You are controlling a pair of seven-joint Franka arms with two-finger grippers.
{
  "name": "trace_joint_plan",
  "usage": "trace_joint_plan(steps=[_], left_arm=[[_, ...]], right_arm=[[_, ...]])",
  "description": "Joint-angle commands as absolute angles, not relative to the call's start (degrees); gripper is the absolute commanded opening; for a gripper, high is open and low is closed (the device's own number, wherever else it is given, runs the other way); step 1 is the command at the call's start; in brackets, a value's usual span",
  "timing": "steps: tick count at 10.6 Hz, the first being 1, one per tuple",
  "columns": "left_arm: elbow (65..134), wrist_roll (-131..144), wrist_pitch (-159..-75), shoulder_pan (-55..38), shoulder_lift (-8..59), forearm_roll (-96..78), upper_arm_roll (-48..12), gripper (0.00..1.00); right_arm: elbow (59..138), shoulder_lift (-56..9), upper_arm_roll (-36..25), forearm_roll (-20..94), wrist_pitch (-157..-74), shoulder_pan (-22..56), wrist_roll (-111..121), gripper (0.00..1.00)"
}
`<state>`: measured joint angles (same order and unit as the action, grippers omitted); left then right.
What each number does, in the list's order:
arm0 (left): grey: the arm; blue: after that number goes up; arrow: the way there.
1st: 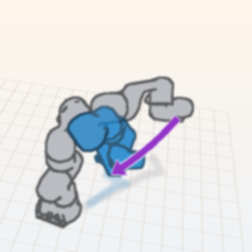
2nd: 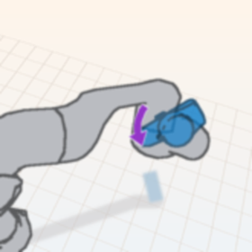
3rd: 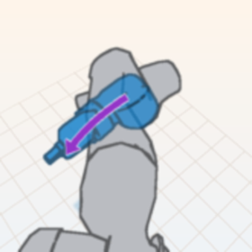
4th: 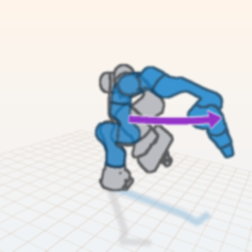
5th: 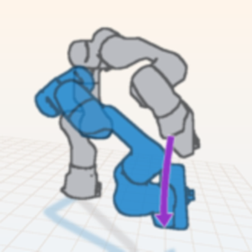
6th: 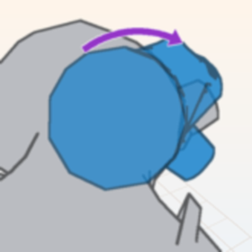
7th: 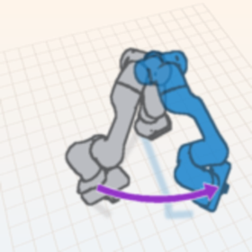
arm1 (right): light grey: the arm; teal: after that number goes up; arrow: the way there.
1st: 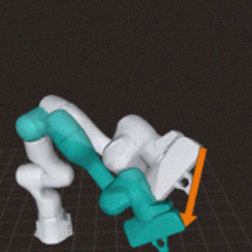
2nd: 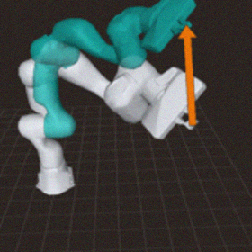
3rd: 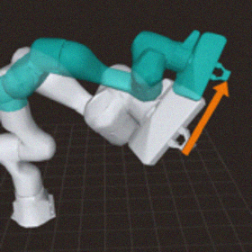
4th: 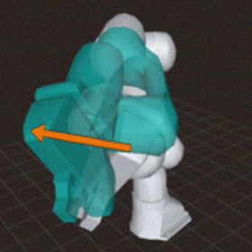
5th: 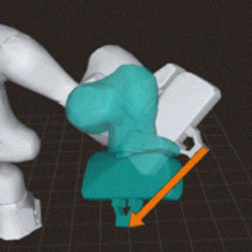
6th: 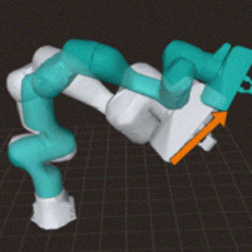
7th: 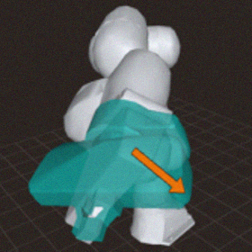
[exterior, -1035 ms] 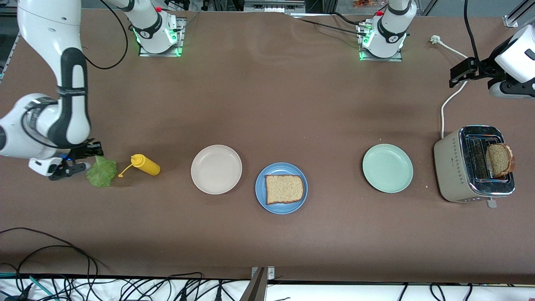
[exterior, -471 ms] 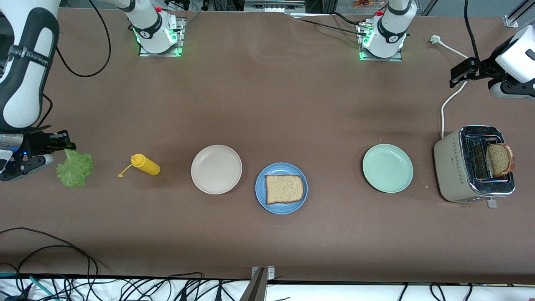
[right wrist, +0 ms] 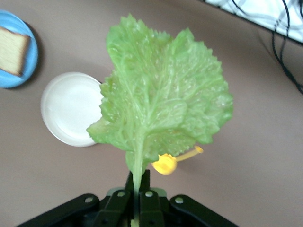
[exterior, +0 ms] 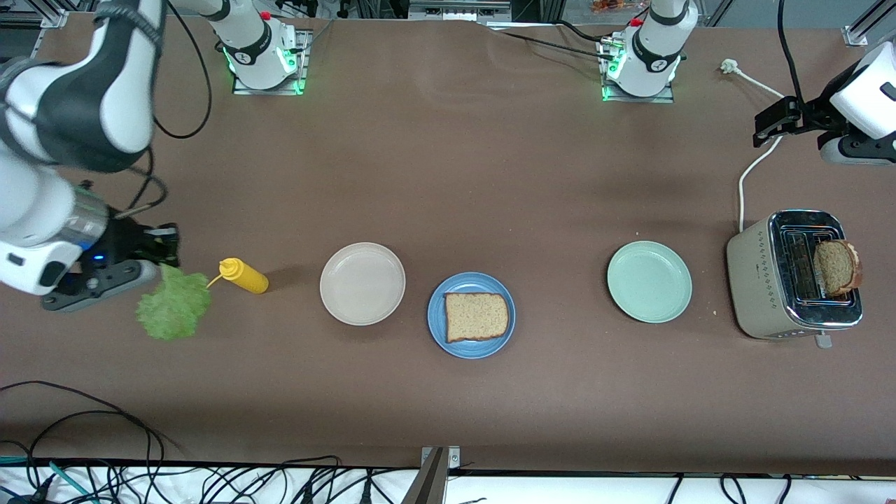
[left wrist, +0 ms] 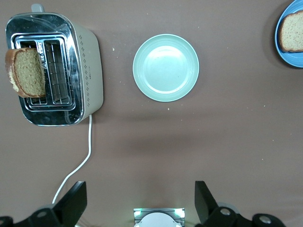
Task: Make sandwich in blue plate with both arms
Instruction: 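Carry the lettuce leaf over the bread on the blue plate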
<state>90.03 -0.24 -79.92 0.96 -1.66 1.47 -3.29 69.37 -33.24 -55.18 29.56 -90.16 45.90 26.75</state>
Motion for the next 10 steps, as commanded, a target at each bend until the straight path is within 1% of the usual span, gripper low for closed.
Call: trace_joint_plan(steps=[1, 2, 4, 5, 6, 8, 10], left_arm=[[88.1, 0.4, -79.0, 0.8, -0.9, 2.9, -3.5, 1.00], [88.2, 0.4, -79.0, 0.8, -0.9, 2.9, -3.5, 1.00], [88.1, 0.4, -79.0, 1.3, -0.8, 3.0, -3.4, 1.00], [88.1, 0.4, -79.0, 1.8, -0.8, 2.9, -3.5, 1.00], [88.2, 0.4, -79.0, 2.3, -0.8, 2.9, -3.4, 1.00], [88.1, 0.4, -79.0, 2.5, -0.7, 2.9, -3.5, 1.00], [88.1, 0.4, -79.0, 2.5, -0.7, 2.9, -3.4, 1.00]], right_arm=[[65.5, -35.4, -46.4, 31.5, -101.2, 48.8, 19.4, 0.00], [65.5, -35.9, -41.6, 31.4, -105.2, 48.4, 17.6, 0.00], [65.5, -38.6, -35.3, 31.4, -110.8, 48.7, 14.1, 0.00], [65.5, -39.7, -31.2, 31.4, -115.7, 48.6, 12.6, 0.00], [65.5, -41.2, -28.8, 31.4, -119.5, 48.8, 11.2, 0.00], [65.6, -44.0, -25.3, 30.8, -128.0, 50.7, 10.3, 0.00], [65.6, -48.3, -25.1, 30.8, -135.9, 53.2, 9.9, 0.00]])
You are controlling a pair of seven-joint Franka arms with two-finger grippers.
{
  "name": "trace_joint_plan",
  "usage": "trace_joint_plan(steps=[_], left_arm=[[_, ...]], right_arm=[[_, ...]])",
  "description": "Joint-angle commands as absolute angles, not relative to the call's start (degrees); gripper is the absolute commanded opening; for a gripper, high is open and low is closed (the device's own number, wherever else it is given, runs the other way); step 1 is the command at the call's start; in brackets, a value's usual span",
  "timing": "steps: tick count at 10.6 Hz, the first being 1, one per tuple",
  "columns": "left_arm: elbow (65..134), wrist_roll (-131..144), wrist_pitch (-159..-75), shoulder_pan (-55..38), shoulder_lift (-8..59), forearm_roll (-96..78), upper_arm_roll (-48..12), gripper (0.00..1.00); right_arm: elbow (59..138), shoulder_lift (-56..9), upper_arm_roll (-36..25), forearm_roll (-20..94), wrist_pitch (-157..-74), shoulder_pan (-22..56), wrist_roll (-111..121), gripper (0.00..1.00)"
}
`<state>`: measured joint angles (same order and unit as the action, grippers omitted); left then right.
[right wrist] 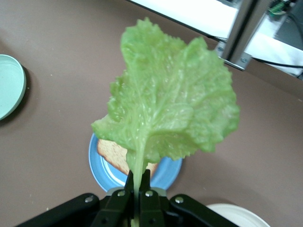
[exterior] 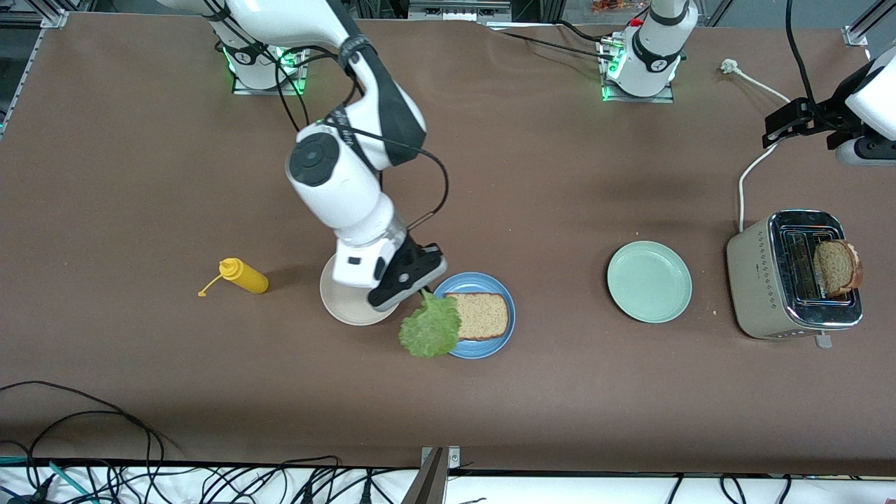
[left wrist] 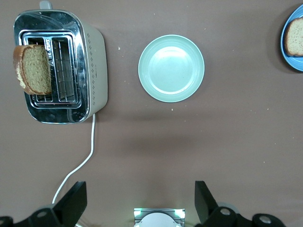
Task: Make sandwich in blue plate with both arms
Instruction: 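Carry the lettuce leaf over the bread on the blue plate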
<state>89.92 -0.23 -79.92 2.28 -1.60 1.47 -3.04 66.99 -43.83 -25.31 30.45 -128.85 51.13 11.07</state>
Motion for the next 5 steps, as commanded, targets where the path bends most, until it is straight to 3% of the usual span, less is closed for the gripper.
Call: trace_joint_plan(steps=[1, 5], left_arm=[[88.1, 0.4, -79.1, 2.8, -0.7, 2.9, -3.5, 1.00], [88.1, 0.4, -79.1, 3.2, -0.3, 2.8, -3.4, 1.00]], right_arm=[[65.7, -50.9, -25.1, 30.8, -140.6, 54.9, 9.9, 0.00], [67.6, -56.9, -25.1, 30.6, -151.7, 59.1, 5.8, 0.00]])
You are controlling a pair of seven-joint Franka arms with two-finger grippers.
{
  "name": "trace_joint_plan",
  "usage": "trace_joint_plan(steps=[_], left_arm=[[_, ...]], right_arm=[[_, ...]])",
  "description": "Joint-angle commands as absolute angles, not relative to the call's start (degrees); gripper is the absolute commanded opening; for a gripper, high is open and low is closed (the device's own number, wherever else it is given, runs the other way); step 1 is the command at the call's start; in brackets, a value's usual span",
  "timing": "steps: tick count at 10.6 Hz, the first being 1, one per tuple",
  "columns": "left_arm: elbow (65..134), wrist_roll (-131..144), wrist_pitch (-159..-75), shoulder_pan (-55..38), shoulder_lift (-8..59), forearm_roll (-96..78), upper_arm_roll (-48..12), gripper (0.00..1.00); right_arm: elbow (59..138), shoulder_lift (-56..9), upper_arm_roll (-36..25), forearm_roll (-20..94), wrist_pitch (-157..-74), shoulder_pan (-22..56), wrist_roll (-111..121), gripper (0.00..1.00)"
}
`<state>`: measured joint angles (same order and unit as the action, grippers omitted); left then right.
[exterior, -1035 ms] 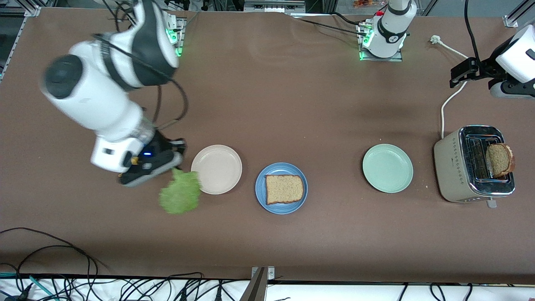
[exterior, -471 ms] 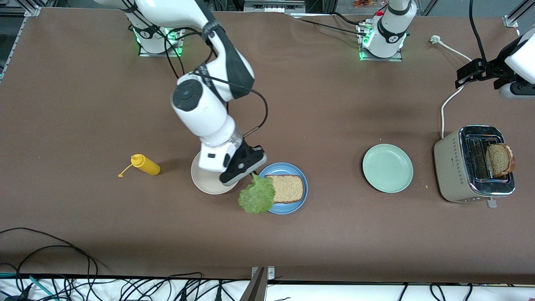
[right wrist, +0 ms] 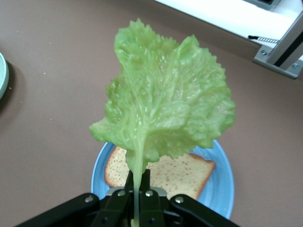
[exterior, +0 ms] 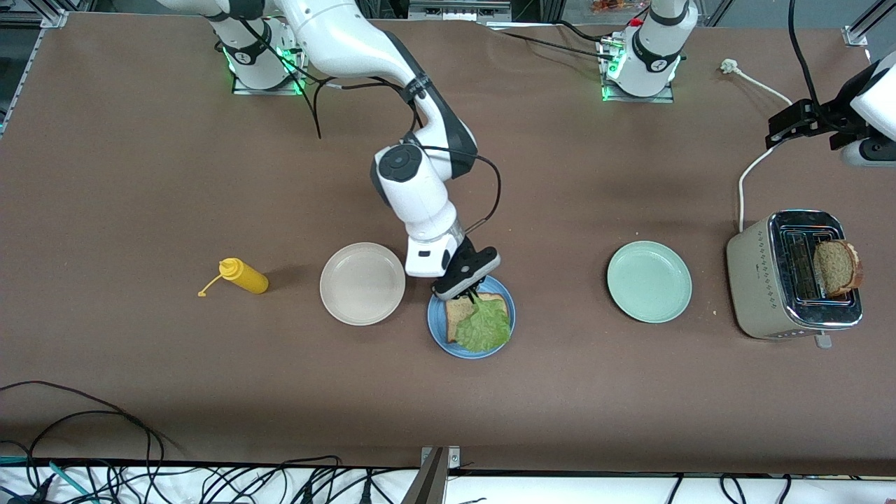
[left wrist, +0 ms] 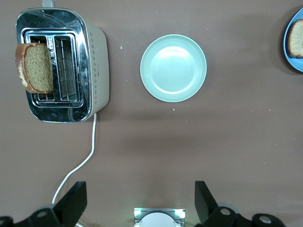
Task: Make sandwich in blue plate with both arms
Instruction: 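Carry the lettuce leaf over the bread on the blue plate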
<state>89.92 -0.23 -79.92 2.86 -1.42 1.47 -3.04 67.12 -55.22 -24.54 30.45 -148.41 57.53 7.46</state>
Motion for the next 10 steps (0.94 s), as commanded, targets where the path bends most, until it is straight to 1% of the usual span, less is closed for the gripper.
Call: trace_joint_plan(steps=[1, 3, 10], left_arm=[[88.1, 0.4, -79.1, 3.2, -0.3, 2.8, -3.5, 1.00], [88.1, 0.4, -79.1, 3.2, -0.3, 2.8, -3.4, 1.00], [88.1, 0.4, -79.1, 3.2, -0.3, 2.8, -3.4, 1.00]], right_arm=[[69.7, -57.0, -25.1, 30.5, -154.7, 59.8, 5.8, 0.00], [73.4, -57.8, -25.1, 30.4, -159.5, 60.6, 6.4, 0.00], [74.5, -60.4, -25.1, 29.5, -162.3, 61.7, 5.9, 0.00]])
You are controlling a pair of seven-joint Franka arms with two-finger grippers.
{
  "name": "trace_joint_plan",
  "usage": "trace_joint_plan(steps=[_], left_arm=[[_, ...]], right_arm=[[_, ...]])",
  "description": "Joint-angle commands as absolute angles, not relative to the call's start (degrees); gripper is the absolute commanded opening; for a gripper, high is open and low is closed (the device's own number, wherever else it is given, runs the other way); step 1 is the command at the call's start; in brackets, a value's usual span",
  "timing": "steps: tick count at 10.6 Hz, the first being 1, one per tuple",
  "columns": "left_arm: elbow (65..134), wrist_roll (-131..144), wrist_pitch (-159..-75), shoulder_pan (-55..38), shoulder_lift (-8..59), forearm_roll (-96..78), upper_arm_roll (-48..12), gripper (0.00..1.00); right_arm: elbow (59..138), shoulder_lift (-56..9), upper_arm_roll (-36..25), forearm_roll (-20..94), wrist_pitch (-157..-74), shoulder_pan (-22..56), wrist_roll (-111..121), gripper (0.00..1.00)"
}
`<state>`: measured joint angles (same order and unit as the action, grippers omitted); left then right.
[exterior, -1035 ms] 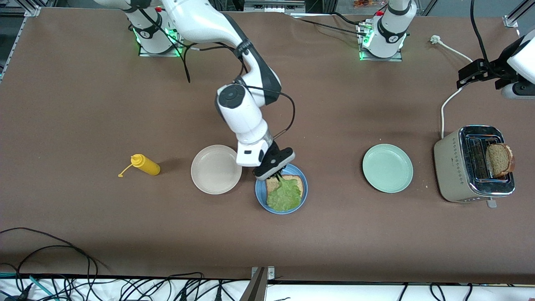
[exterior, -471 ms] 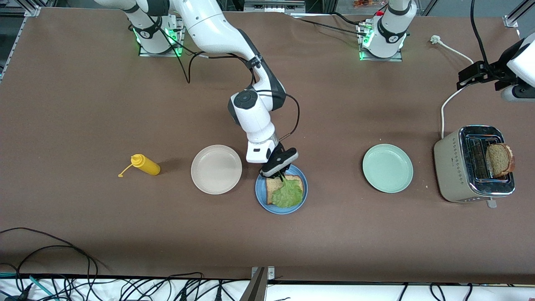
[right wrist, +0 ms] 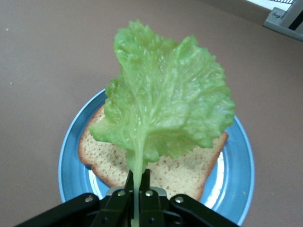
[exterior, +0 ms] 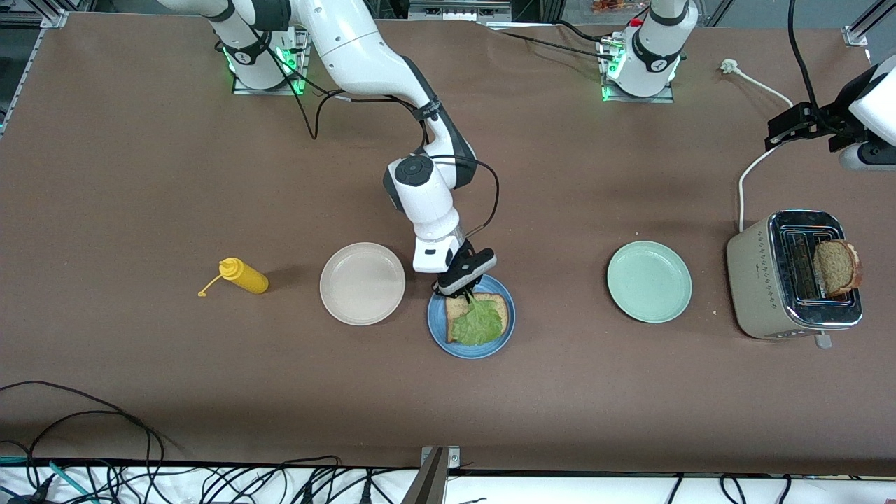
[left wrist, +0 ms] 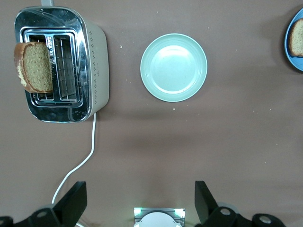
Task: Make sandwich in blue plate with both arms
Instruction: 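Lower the lettuce onto the bread and open the right gripper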
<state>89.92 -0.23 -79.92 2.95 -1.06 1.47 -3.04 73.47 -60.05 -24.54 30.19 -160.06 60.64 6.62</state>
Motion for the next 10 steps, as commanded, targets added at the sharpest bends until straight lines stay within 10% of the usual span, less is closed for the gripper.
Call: trace_joint_plan(steps=[1, 3, 7, 10], left_arm=[[88.1, 0.4, -79.1, 3.3, -0.3, 2.8, -3.4, 1.00], [88.1, 0.4, -79.1, 3.3, -0.3, 2.8, -3.5, 1.00], [88.1, 0.4, -79.1, 3.3, -0.3, 2.8, -3.5, 1.00], [88.1, 0.4, -79.1, 3.3, -0.3, 2.8, -3.5, 1.00]], right_arm=[[74.5, -60.5, -25.1, 29.5, -162.5, 61.7, 6.0, 0.00], [74.5, -60.4, -25.1, 29.5, -162.5, 61.6, 6.0, 0.09], [74.5, -60.5, -25.1, 30.1, -164.3, 61.2, 6.0, 0.58], [74.5, -59.9, -25.2, 30.3, -163.8, 61.3, 5.8, 0.66]])
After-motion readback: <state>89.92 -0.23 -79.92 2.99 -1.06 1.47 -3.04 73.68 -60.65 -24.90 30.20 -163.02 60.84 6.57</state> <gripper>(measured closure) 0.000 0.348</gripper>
